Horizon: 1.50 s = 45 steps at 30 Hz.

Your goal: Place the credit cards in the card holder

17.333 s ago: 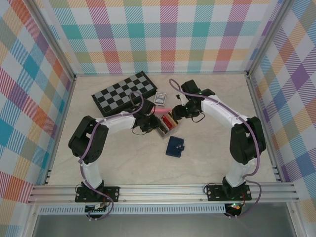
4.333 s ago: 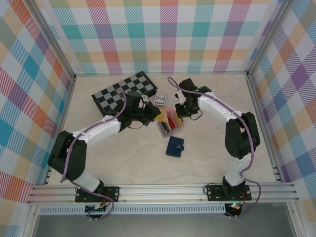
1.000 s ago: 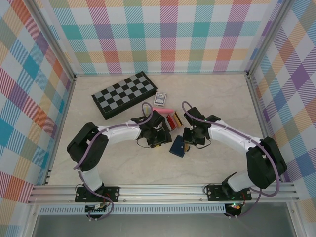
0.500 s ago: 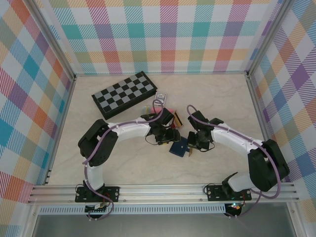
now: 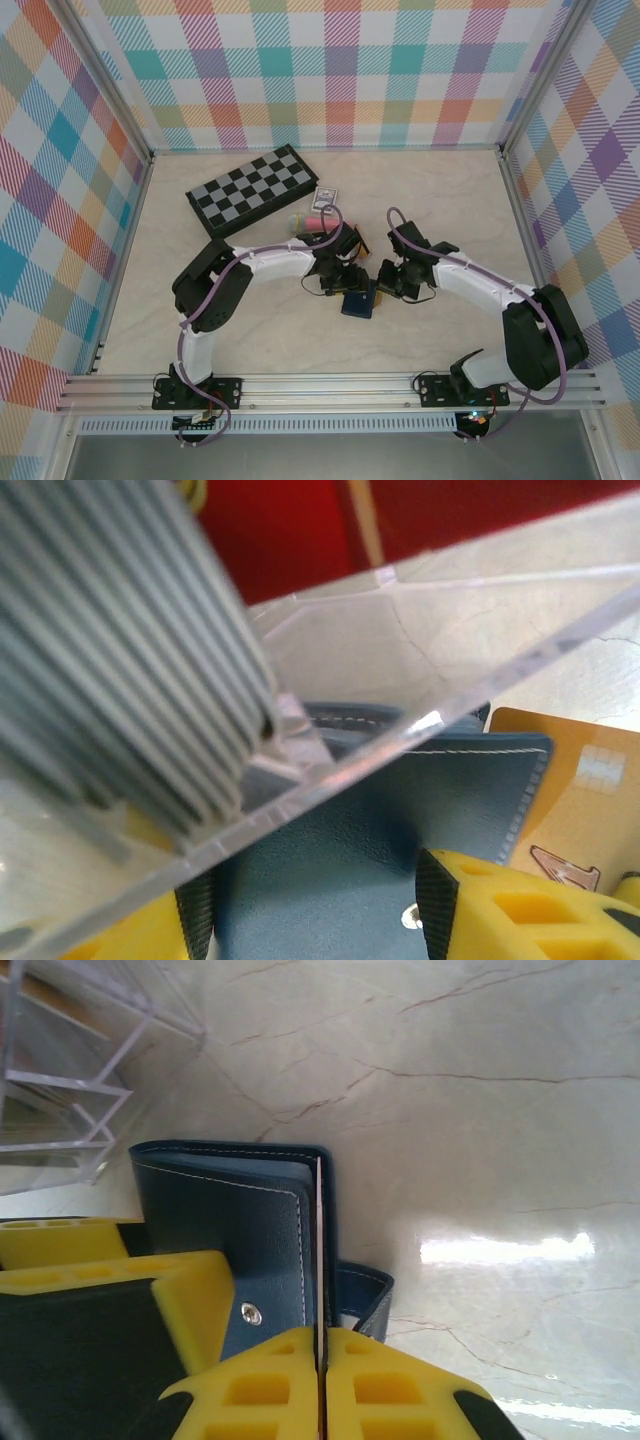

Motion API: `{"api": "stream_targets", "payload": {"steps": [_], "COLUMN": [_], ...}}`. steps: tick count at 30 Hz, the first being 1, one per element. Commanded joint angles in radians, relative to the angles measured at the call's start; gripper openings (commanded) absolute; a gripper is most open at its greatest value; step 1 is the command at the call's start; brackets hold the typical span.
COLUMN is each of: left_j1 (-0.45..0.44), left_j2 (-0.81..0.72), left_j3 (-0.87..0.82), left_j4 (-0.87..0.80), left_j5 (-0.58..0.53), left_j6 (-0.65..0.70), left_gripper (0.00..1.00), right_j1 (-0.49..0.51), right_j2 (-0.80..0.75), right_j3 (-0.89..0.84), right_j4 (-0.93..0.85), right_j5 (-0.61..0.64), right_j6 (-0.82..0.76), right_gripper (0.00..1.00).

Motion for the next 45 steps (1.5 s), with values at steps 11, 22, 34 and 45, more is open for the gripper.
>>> {"api": "stream_targets", "payload": {"steps": [11,22,34,45], "left_j1": [-0.035,-0.039,-0.11,-0.177], "left_j2": [-0.166,-0.253,-0.237,-0.128], "left_j3": [-0.098,-0.169,-0.066,0.059], "left_j4": [-0.025,0.001,-0.246,-0.391], "left_j5": [-0.081,-0.013,-0.095,-0.263], "left_j6": [-0.042,0.022,0.208,0.248], "left_gripper": [0.74,0.76,0.74,0.67], "right_j1": [-0.072,-0.083,-0.085,-0.086], "right_j2": [-0.035,0.021,0.084,0.1], "right_j3": [-0.02,-0.019,-0.015,-0.005], "right_j4": [0.131,0.207,0.277,0.286], "right_j5": [-0.27,-0.372,-0.442,-0.46], "right_j6": [-0.178,-0.154,-0.13,-0.125], "right_gripper": [0.07,0.07,0.07,0.07]}}
